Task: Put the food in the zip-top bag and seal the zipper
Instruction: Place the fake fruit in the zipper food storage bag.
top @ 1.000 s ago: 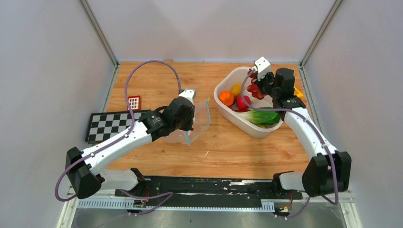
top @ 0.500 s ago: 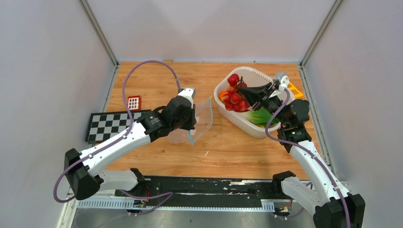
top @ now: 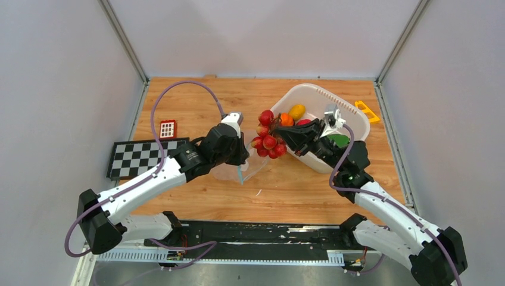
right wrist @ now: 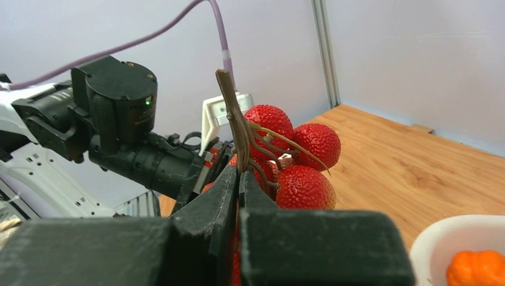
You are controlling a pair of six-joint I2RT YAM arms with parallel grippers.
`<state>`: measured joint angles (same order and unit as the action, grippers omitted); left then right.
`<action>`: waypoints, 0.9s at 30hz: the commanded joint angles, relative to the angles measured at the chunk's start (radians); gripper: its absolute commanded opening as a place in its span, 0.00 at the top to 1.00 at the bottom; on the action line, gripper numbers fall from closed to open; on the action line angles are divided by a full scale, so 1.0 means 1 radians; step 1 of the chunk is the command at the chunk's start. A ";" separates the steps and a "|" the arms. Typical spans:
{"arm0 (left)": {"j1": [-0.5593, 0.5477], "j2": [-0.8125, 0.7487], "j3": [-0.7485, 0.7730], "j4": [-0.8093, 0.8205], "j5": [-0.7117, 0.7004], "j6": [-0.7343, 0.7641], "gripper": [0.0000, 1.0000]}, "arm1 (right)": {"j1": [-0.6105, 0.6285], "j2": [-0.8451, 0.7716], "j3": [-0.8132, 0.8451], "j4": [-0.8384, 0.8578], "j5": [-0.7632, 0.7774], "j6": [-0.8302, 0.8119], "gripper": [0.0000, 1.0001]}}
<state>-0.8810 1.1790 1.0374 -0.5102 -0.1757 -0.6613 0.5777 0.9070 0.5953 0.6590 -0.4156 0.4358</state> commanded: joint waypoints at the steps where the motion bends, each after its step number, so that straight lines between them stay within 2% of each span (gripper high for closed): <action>1: 0.004 -0.042 -0.009 0.067 0.021 -0.036 1.00 | 0.051 -0.006 -0.019 0.211 0.108 0.077 1.00; 9: 0.004 -0.073 -0.017 0.105 0.026 -0.071 1.00 | 0.126 0.040 -0.080 0.316 0.206 0.096 1.00; 12: 0.004 -0.076 -0.013 0.124 0.032 -0.087 1.00 | 0.147 0.078 -0.113 0.396 0.204 0.098 1.00; 15: 0.004 -0.075 -0.019 0.146 0.044 -0.103 1.00 | 0.148 0.096 -0.127 0.397 0.217 0.101 1.00; 23: 0.007 -0.083 -0.041 0.160 0.030 -0.127 1.00 | 0.149 -0.043 -0.111 0.072 0.391 -0.109 1.00; 27: 0.015 -0.089 -0.039 0.165 0.021 -0.129 1.00 | 0.148 -0.062 -0.088 -0.036 0.369 -0.180 1.00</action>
<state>-0.8761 1.1229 0.9958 -0.3985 -0.1394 -0.7696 0.7235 0.8707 0.4644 0.7307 -0.0814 0.3664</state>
